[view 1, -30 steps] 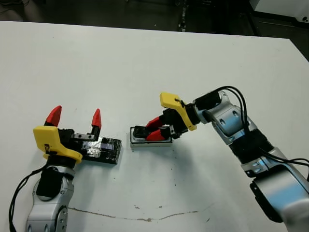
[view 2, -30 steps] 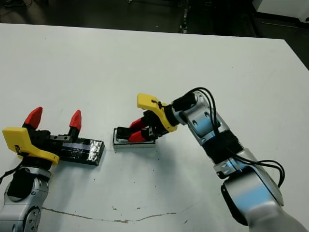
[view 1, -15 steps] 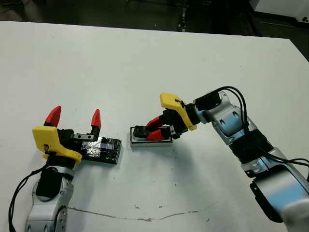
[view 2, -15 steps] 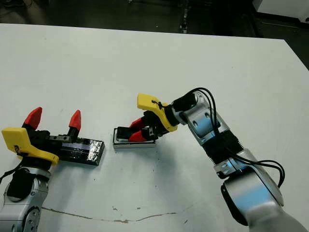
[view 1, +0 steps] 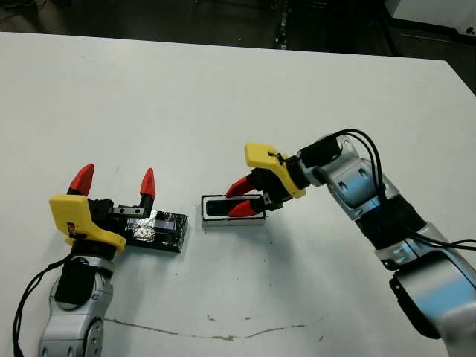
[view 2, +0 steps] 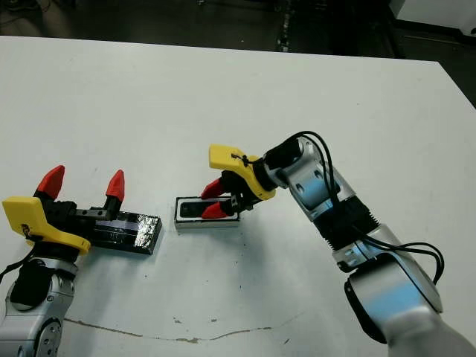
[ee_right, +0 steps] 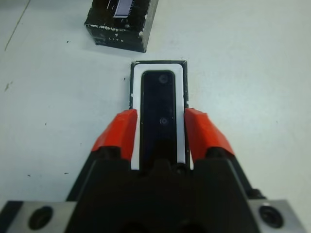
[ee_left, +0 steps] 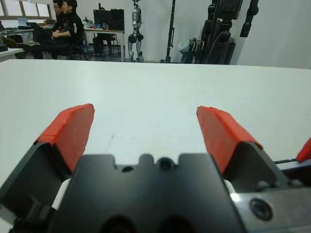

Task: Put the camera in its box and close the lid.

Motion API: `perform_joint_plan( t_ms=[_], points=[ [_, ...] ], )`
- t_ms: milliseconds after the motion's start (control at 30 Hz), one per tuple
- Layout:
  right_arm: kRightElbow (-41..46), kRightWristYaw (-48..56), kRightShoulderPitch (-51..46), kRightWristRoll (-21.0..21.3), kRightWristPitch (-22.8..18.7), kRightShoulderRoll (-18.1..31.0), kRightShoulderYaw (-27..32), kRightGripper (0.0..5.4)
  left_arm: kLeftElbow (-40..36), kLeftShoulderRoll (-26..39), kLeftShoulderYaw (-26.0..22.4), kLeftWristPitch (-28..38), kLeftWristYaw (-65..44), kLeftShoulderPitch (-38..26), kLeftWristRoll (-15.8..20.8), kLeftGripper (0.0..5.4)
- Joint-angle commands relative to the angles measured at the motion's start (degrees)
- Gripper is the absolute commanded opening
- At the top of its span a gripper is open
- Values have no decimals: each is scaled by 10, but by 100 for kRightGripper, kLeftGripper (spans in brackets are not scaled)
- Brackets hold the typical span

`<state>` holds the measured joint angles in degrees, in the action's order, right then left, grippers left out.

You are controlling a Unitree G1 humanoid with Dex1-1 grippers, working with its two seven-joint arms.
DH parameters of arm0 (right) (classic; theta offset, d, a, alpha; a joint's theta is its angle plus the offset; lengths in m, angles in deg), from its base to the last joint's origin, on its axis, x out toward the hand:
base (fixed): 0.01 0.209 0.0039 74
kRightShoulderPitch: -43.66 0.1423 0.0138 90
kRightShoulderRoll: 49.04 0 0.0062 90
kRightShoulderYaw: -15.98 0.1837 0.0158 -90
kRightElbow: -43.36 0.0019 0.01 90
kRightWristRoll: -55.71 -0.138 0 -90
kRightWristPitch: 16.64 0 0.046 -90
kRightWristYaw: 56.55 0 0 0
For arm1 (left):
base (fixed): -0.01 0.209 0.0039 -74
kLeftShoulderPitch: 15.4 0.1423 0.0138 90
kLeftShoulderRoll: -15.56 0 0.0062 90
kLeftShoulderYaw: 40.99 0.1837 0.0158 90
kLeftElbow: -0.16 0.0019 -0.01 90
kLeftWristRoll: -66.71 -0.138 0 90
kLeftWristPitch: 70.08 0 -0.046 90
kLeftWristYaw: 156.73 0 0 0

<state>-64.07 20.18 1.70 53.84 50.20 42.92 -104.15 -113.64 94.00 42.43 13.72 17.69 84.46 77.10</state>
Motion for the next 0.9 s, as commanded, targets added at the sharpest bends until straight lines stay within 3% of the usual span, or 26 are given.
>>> perform_joint_plan(
  t_ms=[33,500,567,700,900],
  points=[
    [-16,7,0,10,19,14,-2,322,2,4,-2,2,0,7,-5,540],
    [-46,35,16,-13,39,20,36,539,1,2,-1,1,1,5,-9,540],
    [-46,38,16,-20,47,25,51,539,1,2,-1,2,1,5,-10,540],
    [-17,40,15,-45,7,52,88,539,-1,1,-1,-1,1,6,-7,540],
    [107,-29,-65,-112,-45,93,196,539,-3,5,-3,2,-4,7,-3,540]
  ],
)
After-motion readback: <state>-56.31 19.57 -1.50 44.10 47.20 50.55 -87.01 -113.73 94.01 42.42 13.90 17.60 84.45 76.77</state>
